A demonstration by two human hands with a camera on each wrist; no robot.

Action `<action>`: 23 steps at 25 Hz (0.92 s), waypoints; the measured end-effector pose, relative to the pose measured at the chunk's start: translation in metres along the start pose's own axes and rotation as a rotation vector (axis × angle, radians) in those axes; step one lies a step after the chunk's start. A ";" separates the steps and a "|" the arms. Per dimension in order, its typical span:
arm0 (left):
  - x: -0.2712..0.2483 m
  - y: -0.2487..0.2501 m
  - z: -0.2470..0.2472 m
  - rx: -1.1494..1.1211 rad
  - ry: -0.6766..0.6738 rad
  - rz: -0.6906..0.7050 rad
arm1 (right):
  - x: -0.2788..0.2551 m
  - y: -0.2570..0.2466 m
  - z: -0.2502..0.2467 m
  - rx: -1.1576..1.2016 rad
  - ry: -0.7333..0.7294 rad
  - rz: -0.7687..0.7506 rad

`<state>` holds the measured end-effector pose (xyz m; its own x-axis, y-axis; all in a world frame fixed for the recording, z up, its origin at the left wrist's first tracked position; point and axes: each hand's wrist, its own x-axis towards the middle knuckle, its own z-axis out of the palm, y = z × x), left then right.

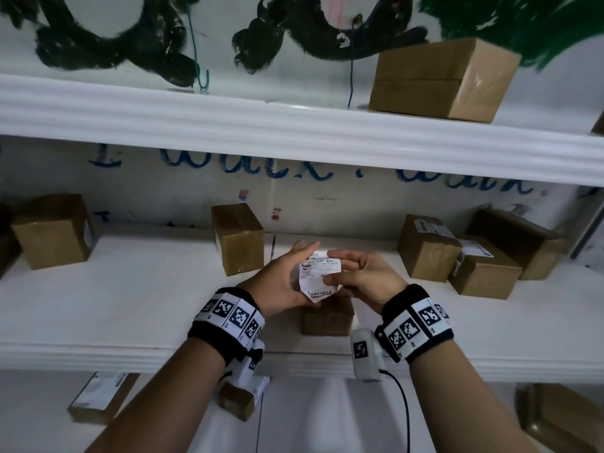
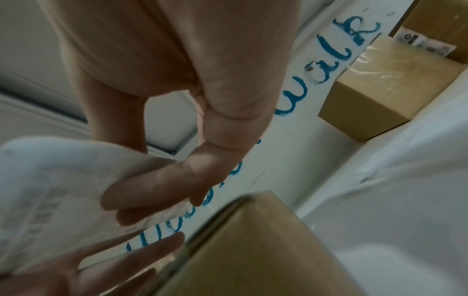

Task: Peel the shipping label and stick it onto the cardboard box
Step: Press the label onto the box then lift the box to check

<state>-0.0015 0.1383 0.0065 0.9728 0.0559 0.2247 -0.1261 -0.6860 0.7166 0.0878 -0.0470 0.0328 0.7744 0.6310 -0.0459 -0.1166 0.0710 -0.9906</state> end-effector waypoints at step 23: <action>-0.005 0.002 -0.005 -0.086 0.144 -0.115 | 0.019 0.012 -0.010 -0.149 0.036 0.056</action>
<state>-0.0077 0.1402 0.0105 0.9448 0.2374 0.2257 -0.0379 -0.6053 0.7951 0.1073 -0.0422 0.0185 0.7915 0.6023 -0.1039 -0.0691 -0.0808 -0.9943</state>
